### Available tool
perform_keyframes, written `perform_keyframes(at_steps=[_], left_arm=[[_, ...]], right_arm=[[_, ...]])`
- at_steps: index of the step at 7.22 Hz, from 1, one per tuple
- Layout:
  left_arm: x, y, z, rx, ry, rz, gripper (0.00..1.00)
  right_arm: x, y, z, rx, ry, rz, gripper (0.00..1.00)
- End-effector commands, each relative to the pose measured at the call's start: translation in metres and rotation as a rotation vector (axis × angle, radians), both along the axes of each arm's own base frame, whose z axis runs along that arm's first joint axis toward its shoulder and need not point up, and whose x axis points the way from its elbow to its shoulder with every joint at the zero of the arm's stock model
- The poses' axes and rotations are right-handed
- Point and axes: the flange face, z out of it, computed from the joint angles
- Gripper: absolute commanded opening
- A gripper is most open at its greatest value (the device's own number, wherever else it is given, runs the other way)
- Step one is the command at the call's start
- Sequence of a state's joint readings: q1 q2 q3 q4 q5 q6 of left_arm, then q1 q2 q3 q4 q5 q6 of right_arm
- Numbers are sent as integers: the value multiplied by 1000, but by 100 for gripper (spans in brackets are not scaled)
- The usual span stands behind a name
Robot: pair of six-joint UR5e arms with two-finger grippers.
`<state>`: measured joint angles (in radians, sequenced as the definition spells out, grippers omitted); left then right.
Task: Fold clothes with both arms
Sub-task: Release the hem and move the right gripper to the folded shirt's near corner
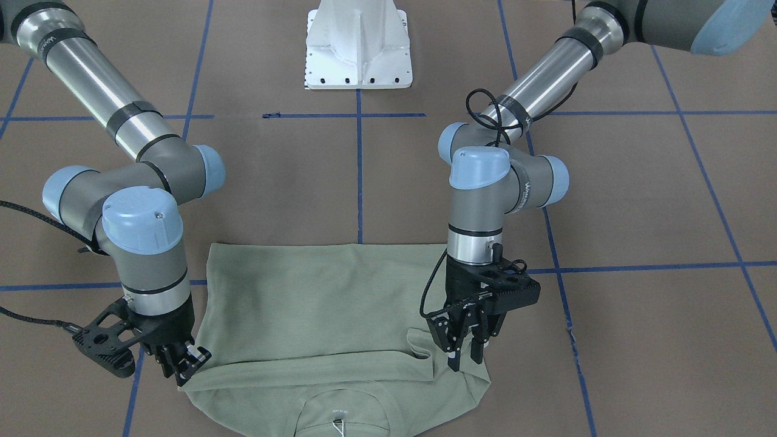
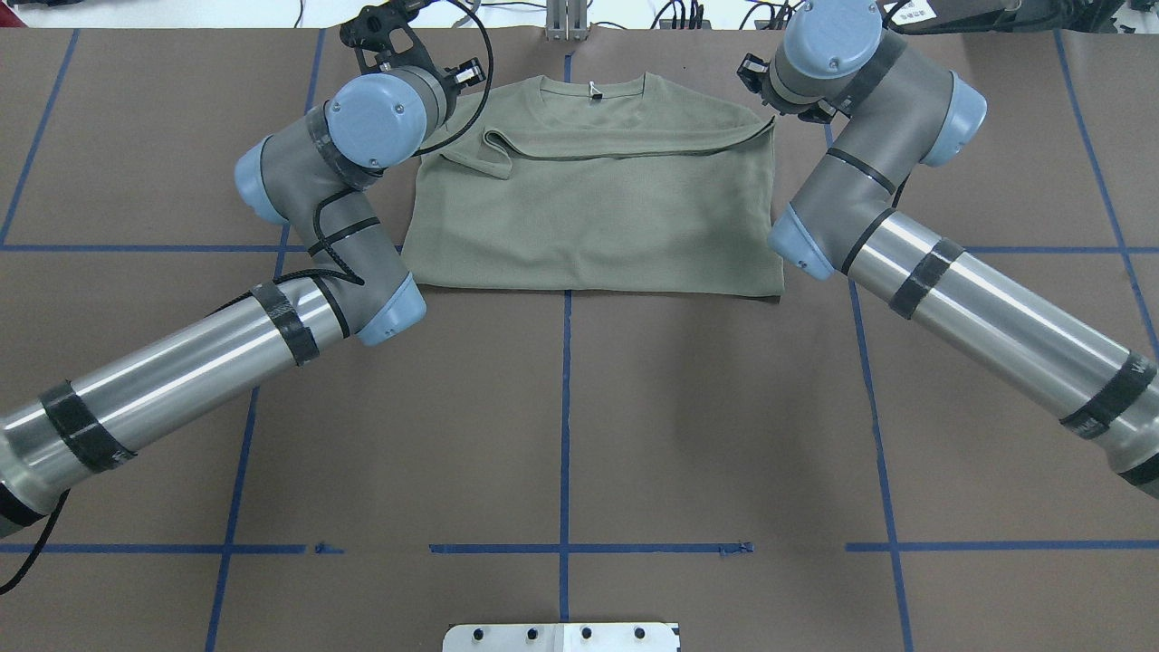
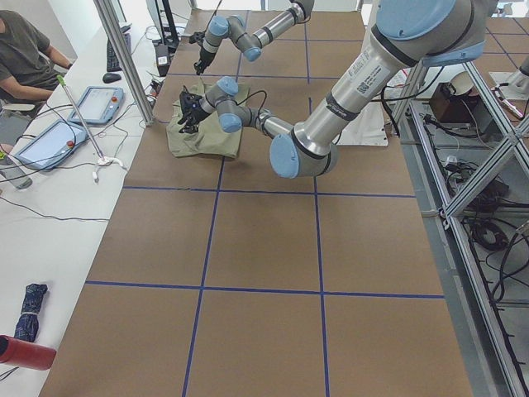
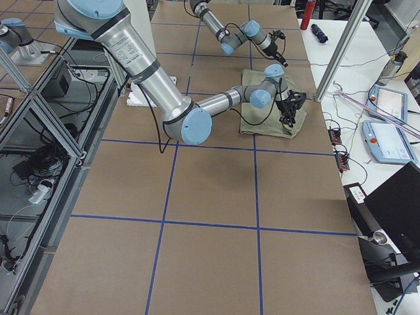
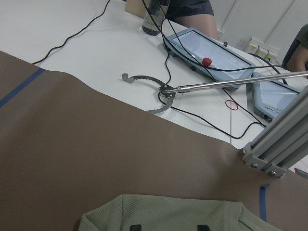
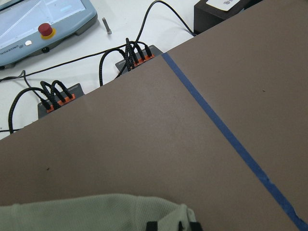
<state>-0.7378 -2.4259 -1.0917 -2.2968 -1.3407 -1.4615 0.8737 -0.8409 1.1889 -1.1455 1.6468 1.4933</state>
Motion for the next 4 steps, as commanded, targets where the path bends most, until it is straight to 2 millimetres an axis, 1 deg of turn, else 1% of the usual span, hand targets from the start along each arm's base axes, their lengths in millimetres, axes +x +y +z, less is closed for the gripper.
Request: perform_keyframes(at_steps=[1,2,3,4], left_arm=[[-11,9,-7,-8,43,69,49],[-15,11,-15,3,55,76,49],[-16,12,-16,4,56,76,49],[-16,13,-18,6,58,77,49]], right_arm=[[9,81,6,36,-69,-57,38],[14,128,22,8,-108,-56,39],[2,156,25,-29,-153,-39,44],[-3,170,30,-54,-167,-35,50]])
